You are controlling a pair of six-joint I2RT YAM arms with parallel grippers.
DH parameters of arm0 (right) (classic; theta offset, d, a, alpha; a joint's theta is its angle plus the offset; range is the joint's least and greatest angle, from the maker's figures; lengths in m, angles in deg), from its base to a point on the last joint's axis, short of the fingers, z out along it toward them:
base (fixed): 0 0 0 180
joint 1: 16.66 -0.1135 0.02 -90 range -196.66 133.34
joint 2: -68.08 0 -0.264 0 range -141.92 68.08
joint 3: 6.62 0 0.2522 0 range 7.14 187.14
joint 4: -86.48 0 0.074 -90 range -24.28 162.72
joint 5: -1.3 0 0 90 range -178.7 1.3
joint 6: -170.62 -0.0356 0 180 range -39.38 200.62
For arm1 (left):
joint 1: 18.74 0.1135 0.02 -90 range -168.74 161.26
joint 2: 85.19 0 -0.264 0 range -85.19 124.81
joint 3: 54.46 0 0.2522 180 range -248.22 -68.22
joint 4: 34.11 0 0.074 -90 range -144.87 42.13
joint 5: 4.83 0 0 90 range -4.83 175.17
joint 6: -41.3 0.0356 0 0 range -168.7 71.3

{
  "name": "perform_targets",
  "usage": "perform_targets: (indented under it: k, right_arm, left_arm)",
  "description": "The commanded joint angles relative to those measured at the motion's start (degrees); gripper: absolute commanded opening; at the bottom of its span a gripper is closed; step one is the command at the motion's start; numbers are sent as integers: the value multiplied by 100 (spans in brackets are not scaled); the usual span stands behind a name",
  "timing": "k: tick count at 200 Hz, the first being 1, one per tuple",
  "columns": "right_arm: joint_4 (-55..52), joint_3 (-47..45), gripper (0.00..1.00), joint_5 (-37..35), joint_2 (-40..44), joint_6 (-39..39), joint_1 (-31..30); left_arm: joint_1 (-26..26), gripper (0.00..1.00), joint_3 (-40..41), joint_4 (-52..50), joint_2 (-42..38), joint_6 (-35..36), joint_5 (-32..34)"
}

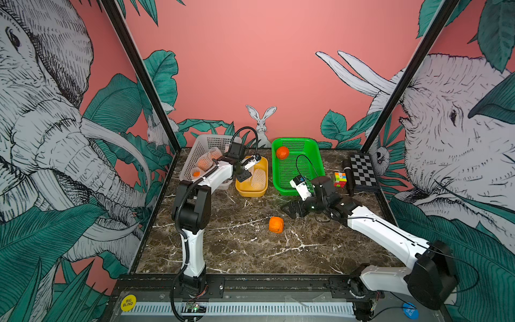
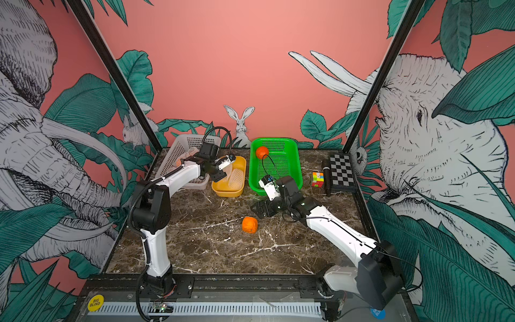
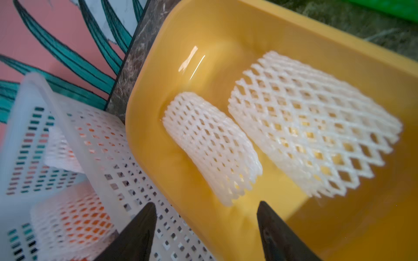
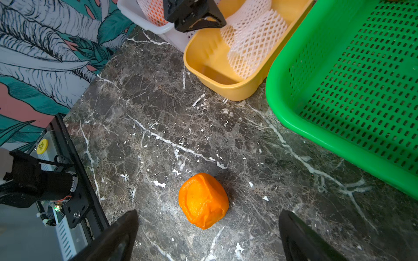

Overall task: Remove foam nets from oranges
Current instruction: Place the foam net into the storage box.

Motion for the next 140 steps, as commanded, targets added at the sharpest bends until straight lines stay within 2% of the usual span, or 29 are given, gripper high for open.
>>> perform_targets:
  k: [1, 18, 35, 54, 64, 83, 104, 140]
  right_arm:
    - [-18, 60, 97, 434, -27, 770, -29]
    - [-7, -146, 97, 724, 7, 1925, -76]
    - [63, -368, 99, 583, -12, 3377, -163]
    - [154, -384, 99, 660, -206, 4123, -201]
    - [99, -285, 99, 700, -387, 4375, -281]
    - [0, -88, 99, 674, -830, 4728, -422]
    - [48, 125, 99, 675, -1317, 4707, -489]
    - [157, 337, 99, 503, -2052, 4689, -637]
  left_arm:
    - [-33, 78, -214, -146, -442, -190, -79]
    - [-80, 78, -359, -439, -610, -943, -247]
    - [-108, 87, -327, -678, -888, -2148, -684]
    - [-126, 99, -1, -809, -1309, -3329, -1281]
    - [-124, 99, 326, -701, -1582, -3841, -1534]
    - [-120, 99, 912, -464, -2097, -4380, -1909]
    - [-126, 100, 1275, -400, -2470, -4651, -2132]
    - [-125, 99, 1687, -407, -2851, -4687, -2245]
